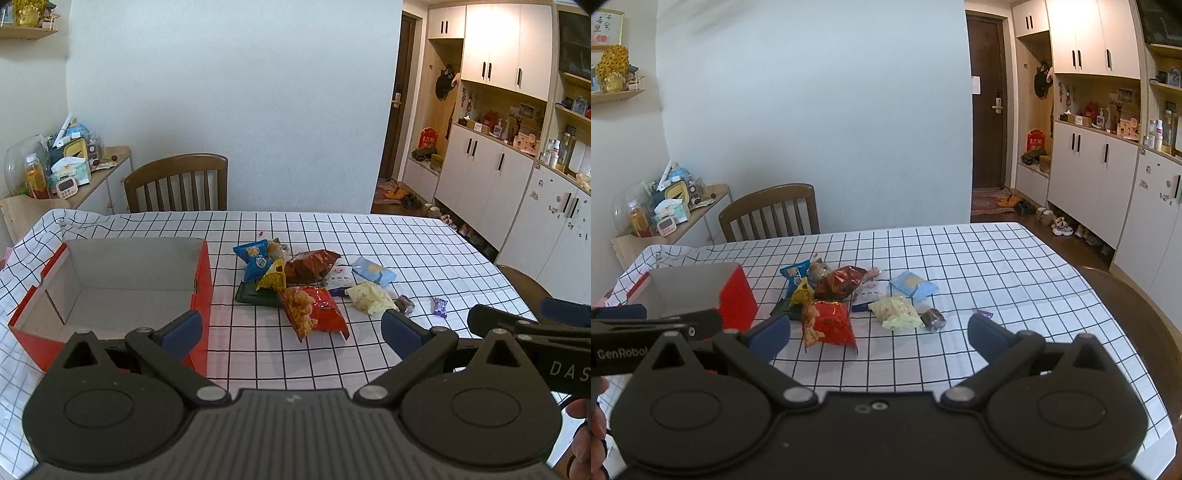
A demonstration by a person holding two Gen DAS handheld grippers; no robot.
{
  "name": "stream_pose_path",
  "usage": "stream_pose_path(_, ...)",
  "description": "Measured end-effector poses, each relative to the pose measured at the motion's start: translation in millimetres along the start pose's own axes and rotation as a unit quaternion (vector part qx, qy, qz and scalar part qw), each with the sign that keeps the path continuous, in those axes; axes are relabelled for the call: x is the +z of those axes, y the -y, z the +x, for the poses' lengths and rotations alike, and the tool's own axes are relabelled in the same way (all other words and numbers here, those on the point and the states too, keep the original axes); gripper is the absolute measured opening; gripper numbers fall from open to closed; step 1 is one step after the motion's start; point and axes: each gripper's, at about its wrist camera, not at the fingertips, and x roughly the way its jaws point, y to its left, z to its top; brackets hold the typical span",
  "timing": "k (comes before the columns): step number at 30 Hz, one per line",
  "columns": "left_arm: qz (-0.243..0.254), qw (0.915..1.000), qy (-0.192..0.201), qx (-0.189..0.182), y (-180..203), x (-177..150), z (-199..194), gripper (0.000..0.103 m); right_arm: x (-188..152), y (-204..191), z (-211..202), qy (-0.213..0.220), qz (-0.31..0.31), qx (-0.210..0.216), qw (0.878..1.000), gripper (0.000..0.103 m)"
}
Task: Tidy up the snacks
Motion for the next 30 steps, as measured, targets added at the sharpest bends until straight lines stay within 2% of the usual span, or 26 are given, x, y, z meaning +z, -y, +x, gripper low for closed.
stream_pose_path(21,0.014,0.9998,-0.003,-0.010,1.4,-0.3,6.0,0.103,-5.4,3.3,3.5,-0.010,0.016,-0.018,1.000,0.102)
stream_pose_path(30,-0.009,0.9990,-0.043,-0.001,17.2,6.2,50.6,0.103,2.0,31.0,38.6,-0.036,0.008,-0.001,0.999,0.100)
